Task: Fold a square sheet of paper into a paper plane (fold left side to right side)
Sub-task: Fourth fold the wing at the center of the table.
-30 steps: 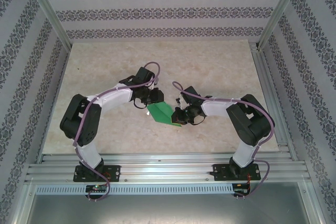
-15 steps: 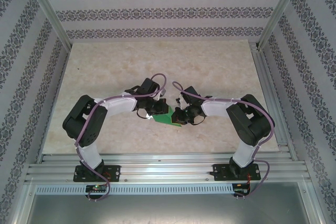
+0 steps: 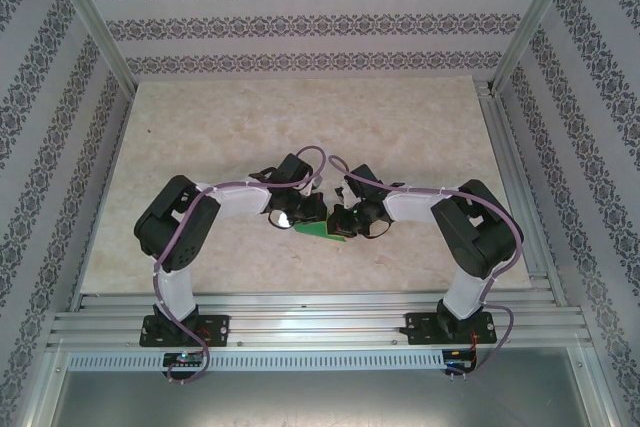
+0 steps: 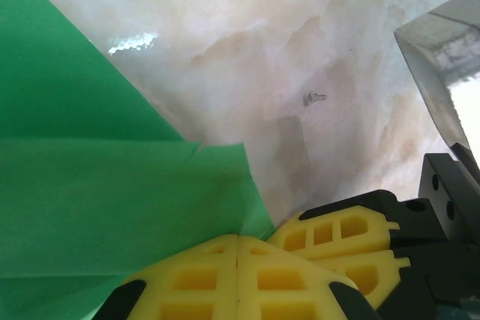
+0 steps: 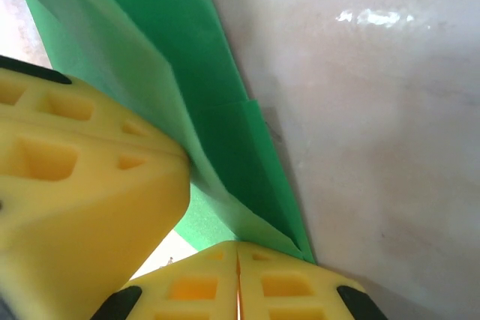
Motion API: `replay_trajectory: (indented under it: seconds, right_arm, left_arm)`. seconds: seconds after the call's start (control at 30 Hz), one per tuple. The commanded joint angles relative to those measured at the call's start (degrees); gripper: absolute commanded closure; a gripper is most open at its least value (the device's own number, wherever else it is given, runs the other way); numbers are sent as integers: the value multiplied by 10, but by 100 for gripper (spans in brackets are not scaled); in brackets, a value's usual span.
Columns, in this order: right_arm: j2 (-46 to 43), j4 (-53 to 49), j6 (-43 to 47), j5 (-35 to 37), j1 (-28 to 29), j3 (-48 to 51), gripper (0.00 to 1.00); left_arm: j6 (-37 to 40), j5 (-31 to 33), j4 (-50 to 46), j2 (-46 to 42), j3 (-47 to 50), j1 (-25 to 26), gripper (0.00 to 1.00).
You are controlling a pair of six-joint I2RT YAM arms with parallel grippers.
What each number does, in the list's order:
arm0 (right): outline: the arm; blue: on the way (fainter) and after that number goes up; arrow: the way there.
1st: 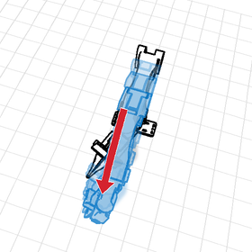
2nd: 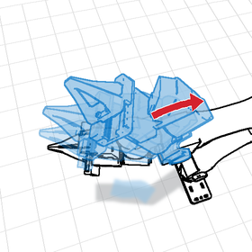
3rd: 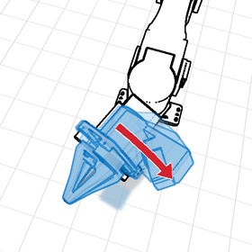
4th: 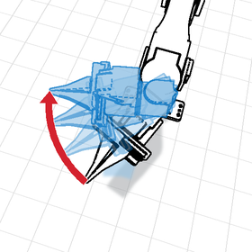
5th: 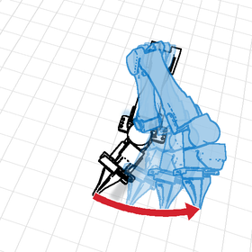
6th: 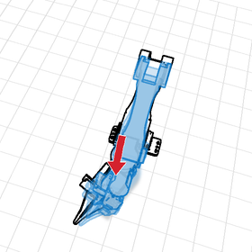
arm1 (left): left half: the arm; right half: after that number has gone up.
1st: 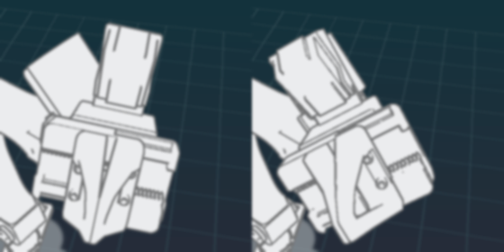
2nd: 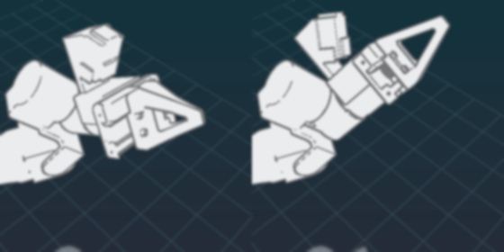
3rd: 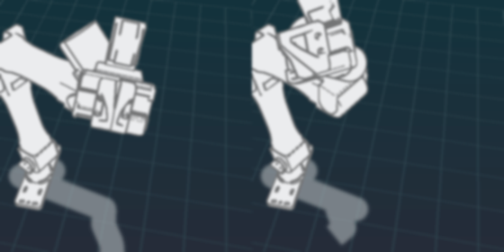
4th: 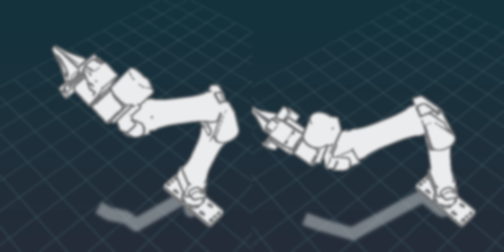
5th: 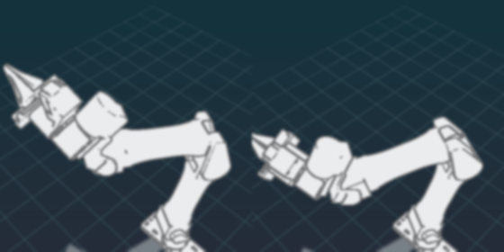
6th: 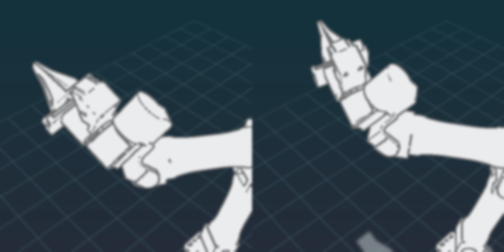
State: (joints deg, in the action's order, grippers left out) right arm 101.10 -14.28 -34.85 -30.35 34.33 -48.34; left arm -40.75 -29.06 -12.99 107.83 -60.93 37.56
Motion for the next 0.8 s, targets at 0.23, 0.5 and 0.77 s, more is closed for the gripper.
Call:
replay_trajectory:
  seconds: [0.23,0.5,0.77]
  right_arm:
    - [40,-61,13,71,2,22,92]
    - [43,-70,13,79,4,24,92]
    - [45,-72,13,82,4,29,92]
  left_arm:
    - [15,87,-41,36,-11,19,95]
    - [29,124,-70,26,-7,3,95]
    - [48,141,-84,-17,22,-43,92]
